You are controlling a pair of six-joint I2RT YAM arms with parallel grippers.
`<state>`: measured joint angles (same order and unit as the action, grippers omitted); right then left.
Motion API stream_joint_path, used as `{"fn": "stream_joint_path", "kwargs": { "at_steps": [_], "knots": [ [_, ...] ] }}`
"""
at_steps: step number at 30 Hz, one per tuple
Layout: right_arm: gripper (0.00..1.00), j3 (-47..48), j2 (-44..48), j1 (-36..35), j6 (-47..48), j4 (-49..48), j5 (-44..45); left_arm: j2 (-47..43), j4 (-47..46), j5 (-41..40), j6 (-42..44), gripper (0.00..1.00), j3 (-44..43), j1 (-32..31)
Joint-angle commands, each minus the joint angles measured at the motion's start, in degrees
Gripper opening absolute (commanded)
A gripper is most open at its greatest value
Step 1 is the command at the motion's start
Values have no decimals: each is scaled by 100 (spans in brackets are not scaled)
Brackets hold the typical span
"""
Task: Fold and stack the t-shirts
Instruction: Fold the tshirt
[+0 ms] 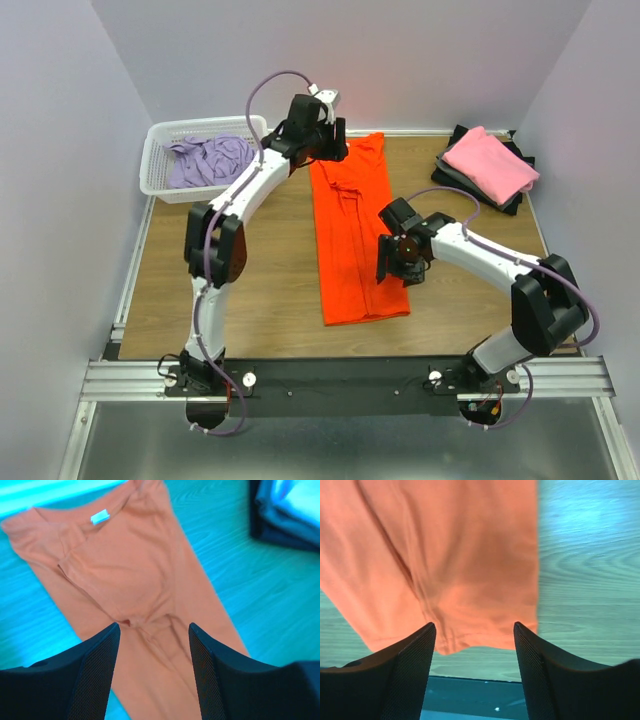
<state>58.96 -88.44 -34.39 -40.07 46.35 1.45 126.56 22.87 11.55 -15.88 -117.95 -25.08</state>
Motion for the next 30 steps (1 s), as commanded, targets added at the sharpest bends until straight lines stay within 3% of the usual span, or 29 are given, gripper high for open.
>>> {"fn": "stream_joint_path", "kwargs": {
  "at_steps": [1,8,16,23,30],
  "knots": [
    [73,-130,292,195,342,173,540,-1079,86,-592,-169,65,901,-339],
    [75,-595,626,547,579,59,576,-2897,-204,-1032,-871,67,3221,-603],
    [73,-1149,1092,556,553,-170,-74,-4033,-318,-1234,-1602,67,5481,-1130],
    [69,-1563,1303,556,518,-310,-453,-4780,-327,-1182,-2261,67,6880,-1534],
    [62,-1747,1233,556,501,-486,-532,-5519,-345,-874,-2780,67,7523,-1763]
  ]
}}
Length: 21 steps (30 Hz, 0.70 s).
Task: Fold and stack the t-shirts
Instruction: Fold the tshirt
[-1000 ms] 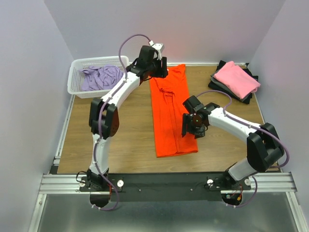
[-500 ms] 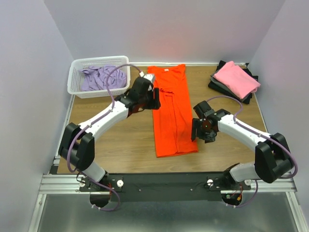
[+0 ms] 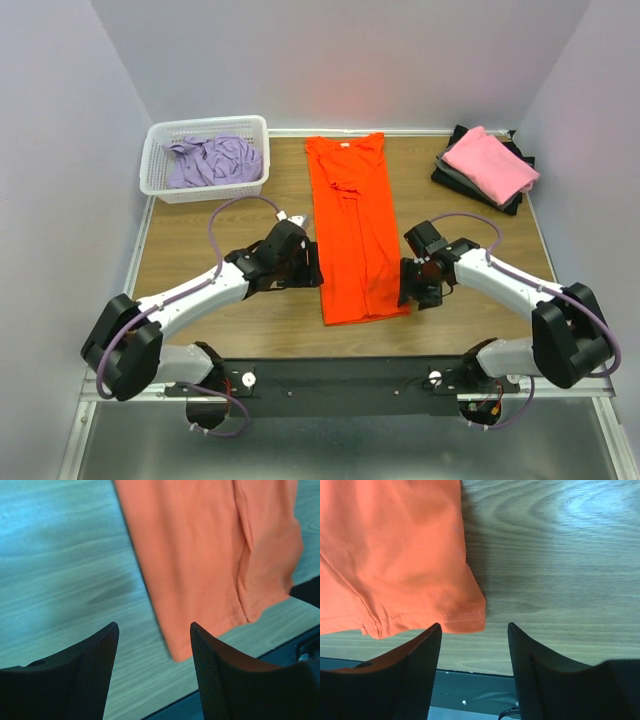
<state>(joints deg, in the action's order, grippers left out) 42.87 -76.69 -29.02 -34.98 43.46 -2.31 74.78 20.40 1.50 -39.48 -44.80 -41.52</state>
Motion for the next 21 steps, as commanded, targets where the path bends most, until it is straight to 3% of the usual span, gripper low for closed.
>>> {"fn": "stream_joint_path", "kwargs": {
  "at_steps": [1,16,21],
  "knots": [
    [61,-165,75,19,-26,-276,-121,-420,-98,140,-489,67,252,-146],
    [37,-446,31,27,-105,-593,-296,-228,-230,211,-1289,67,542,-954],
    [35,-446,-66,19,-26,-593,-446,-17,-63,149,-1439,67,481,-1209]
  ]
}}
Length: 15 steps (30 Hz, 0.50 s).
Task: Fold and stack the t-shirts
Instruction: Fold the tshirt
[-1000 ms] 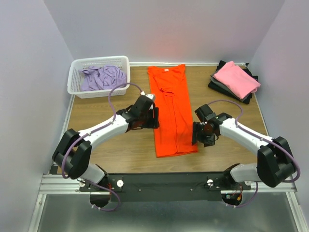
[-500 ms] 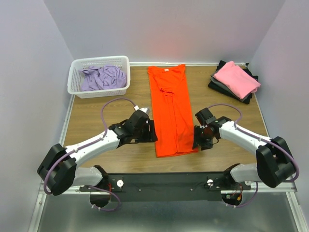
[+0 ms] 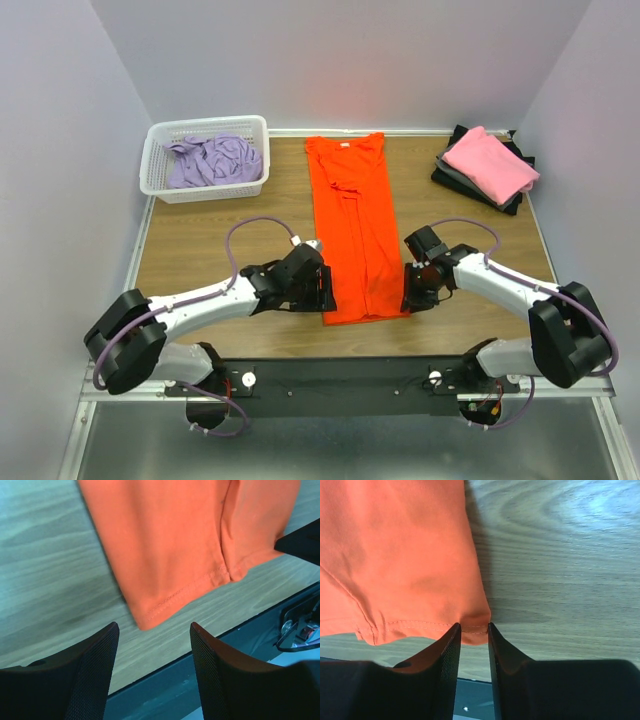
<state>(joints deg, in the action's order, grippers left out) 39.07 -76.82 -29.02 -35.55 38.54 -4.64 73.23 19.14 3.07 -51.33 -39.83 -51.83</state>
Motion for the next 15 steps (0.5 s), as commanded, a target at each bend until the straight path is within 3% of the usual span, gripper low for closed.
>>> {"fn": "stream_joint_path", "kwargs": {
  "at_steps": [1,15],
  "knots": [
    [35,-57,-79,19,31,-102,-204,156,64,-8,-298,67,-7,-204],
    [21,-75,-202,19,-13,-84,-168,718,117,-105,-746,54,98,-652]
  ]
}}
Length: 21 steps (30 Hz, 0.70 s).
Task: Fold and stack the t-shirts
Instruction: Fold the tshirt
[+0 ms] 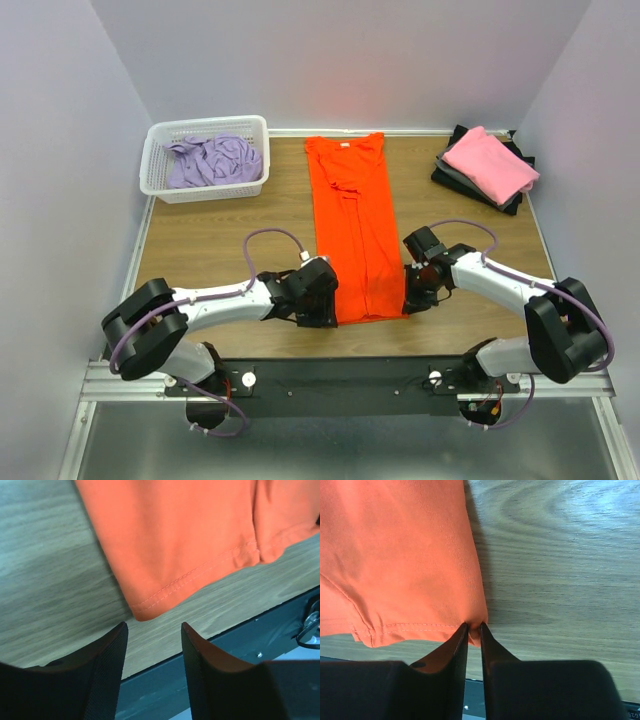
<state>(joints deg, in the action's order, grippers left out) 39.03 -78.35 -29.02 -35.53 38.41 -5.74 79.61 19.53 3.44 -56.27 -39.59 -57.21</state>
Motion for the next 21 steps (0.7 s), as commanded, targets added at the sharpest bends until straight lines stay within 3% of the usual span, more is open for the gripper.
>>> {"fn": "stream_joint_path", "kwargs": {
  "at_steps": [1,21],
  "knots": [
    [21,-71,-49,19,-7,-71,-50,107,77,-159,-279,54,75,-124],
    [19,-53,-40,19,-51,-62,3,370,244,-661,-297,45,-162,-150]
  ]
}}
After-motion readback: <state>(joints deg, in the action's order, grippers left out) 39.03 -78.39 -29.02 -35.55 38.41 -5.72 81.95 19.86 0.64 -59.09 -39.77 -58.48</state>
